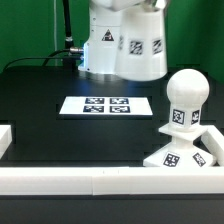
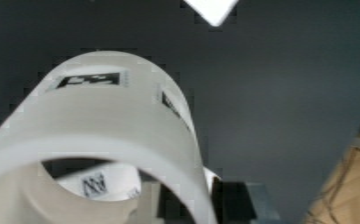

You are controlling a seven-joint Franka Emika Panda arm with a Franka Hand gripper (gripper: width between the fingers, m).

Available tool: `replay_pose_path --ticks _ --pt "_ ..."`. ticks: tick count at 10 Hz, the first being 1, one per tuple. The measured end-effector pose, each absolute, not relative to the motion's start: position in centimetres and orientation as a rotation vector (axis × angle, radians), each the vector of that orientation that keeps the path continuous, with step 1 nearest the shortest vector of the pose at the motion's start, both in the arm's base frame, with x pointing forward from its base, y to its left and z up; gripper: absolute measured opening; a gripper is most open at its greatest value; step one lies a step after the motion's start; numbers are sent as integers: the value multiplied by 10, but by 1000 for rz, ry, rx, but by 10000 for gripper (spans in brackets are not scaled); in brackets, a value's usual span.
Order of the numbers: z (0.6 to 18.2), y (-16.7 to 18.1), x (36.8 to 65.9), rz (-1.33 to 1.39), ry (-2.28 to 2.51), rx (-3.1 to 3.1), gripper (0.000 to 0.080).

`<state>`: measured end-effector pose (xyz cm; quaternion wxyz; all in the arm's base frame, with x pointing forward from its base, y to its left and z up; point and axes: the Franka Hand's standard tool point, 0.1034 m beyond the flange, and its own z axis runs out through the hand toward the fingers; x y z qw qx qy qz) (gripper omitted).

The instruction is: Assemble lamp

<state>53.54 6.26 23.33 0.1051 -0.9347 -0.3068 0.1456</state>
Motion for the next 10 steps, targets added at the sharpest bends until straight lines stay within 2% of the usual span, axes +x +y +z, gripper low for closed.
replay_pose_path --ticks 2,3,4,6,8,10 --pt "260 86 557 410 -872 -2779 42" --pt "264 97 568 389 -857 -2793 42" --pt "260 106 577 378 -859 -2796 42" --pt "240 113 580 384 -853 -2805 42" --pt "211 113 572 385 -860 -2809 42" --pt "200 102 563 411 -955 -2777 42"
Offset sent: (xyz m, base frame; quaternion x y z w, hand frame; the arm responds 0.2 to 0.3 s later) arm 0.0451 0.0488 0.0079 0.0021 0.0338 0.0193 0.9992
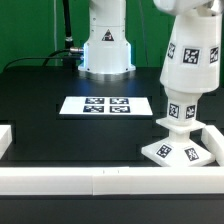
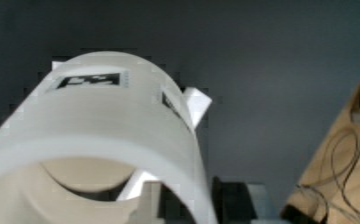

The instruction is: Assemble lamp

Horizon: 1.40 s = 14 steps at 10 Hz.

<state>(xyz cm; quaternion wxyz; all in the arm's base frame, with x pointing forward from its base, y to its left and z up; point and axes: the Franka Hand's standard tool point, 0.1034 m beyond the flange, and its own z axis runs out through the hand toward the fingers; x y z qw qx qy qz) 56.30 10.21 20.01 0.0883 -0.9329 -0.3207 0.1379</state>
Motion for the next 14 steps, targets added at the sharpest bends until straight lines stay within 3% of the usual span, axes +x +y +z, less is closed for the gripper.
replay_pose_path --ticks 1,2,3,5,6,7,14 --pt "203 89 552 395 -1000 -2785 42" --pt "207 71 527 361 -1004 -2823 233" --pt "202 59 507 350 -963 -2842 233" --pt "187 49 506 363 -944 -2845 515" --pt "183 49 507 370 -937 -2843 515" --pt "179 47 506 380 -934 -2842 660" --pt "179 48 505 382 -934 -2842 699"
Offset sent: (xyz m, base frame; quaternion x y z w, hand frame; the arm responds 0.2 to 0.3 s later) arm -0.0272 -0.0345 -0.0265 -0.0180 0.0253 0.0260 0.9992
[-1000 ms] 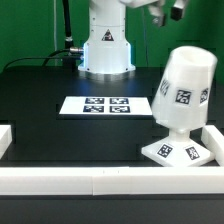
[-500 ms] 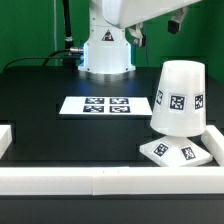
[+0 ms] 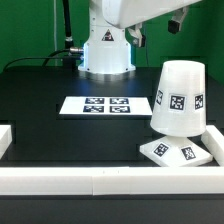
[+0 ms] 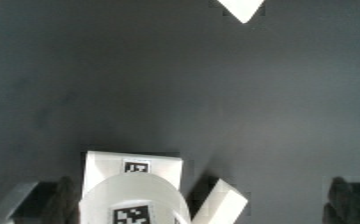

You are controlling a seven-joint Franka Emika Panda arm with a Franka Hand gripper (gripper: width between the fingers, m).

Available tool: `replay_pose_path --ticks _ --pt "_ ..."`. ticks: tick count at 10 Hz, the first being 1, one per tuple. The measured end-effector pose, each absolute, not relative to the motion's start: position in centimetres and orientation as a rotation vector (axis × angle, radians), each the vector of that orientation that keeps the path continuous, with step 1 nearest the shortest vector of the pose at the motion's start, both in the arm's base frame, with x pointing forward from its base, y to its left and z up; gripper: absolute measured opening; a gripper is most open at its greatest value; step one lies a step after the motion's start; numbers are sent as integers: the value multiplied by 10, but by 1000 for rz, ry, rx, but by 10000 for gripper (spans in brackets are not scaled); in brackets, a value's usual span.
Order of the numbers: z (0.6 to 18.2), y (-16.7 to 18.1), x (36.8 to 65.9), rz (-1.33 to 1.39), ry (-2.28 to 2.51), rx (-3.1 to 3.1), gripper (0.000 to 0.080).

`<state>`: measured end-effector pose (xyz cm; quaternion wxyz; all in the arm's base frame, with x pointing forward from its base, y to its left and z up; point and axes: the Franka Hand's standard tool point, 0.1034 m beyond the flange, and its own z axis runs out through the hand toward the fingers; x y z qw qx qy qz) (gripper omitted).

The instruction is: Assemble lamp

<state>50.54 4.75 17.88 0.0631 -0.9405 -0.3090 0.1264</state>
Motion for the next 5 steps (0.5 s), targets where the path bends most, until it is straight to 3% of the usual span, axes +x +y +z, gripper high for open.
replay_pose_path --ticks 5 --pt "179 48 505 382 -934 -2841 699"
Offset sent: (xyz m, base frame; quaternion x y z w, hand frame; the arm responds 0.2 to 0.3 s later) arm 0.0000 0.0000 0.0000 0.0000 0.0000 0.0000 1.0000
